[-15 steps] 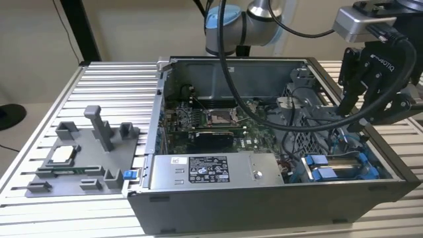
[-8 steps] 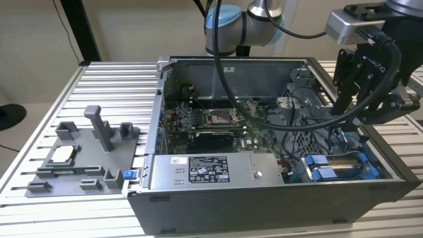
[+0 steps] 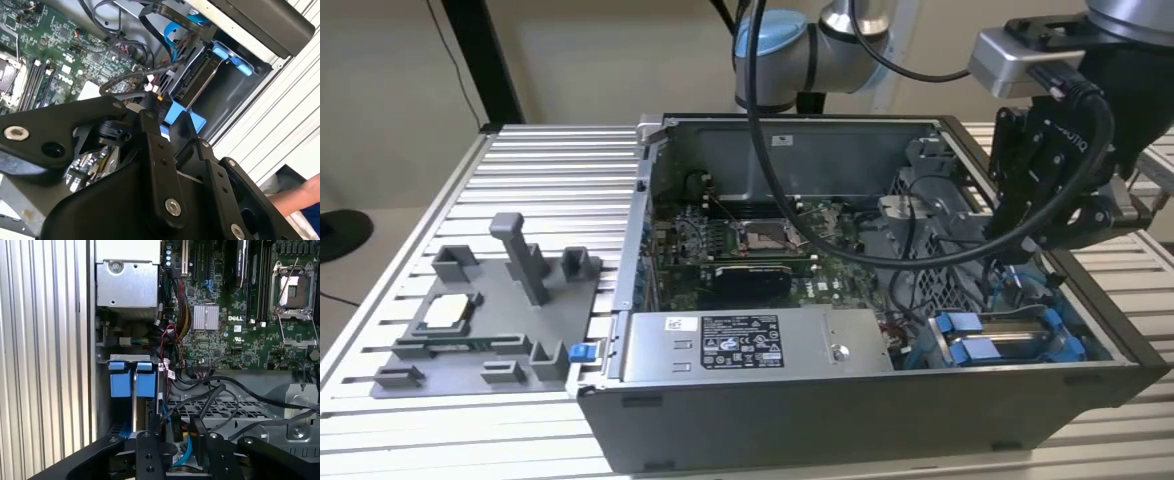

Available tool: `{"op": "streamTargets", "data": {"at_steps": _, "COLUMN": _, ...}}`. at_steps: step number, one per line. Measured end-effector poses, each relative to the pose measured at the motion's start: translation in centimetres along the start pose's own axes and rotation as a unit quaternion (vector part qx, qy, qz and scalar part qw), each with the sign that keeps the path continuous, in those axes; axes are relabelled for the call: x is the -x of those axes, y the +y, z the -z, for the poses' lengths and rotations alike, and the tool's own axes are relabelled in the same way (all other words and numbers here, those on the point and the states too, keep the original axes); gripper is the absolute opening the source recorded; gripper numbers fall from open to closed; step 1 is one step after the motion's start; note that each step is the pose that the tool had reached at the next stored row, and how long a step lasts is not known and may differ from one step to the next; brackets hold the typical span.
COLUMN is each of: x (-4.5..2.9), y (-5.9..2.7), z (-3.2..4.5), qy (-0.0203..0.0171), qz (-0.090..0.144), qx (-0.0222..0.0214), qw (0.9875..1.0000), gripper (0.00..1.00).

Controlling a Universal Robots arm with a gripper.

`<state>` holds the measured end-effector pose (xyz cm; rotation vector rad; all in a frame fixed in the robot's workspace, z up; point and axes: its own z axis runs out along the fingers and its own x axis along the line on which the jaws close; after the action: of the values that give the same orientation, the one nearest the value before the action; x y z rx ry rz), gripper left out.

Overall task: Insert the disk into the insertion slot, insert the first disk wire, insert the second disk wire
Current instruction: 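Insert the first disk wire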

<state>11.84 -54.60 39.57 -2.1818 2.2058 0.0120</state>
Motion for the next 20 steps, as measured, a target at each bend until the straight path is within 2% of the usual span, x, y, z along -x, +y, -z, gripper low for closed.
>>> {"op": "streamTargets", "data": {"at_steps": 20, "x": 0.18, "y": 0.06, "z": -0.04, "qy": -0.0001, "qz": 0.0, "qx": -0.0011, "qw": 1.0, "gripper": 1.0}}
